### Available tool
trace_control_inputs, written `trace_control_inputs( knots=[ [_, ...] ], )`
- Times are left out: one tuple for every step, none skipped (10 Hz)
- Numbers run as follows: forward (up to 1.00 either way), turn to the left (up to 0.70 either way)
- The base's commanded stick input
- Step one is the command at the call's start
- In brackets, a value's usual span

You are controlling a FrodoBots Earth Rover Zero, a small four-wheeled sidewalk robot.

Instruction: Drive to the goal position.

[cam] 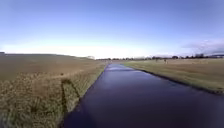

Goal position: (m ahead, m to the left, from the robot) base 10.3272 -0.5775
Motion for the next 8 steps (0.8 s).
trace_control_inputs(
  knots=[
    [1.00,-0.21],
    [1.00,-0.25],
    [1.00,0.00],
    [1.00,0.00],
    [1.00,0.00],
    [1.00,0.00],
    [1.00,0.00],
    [1.00,0.00]
  ],
)
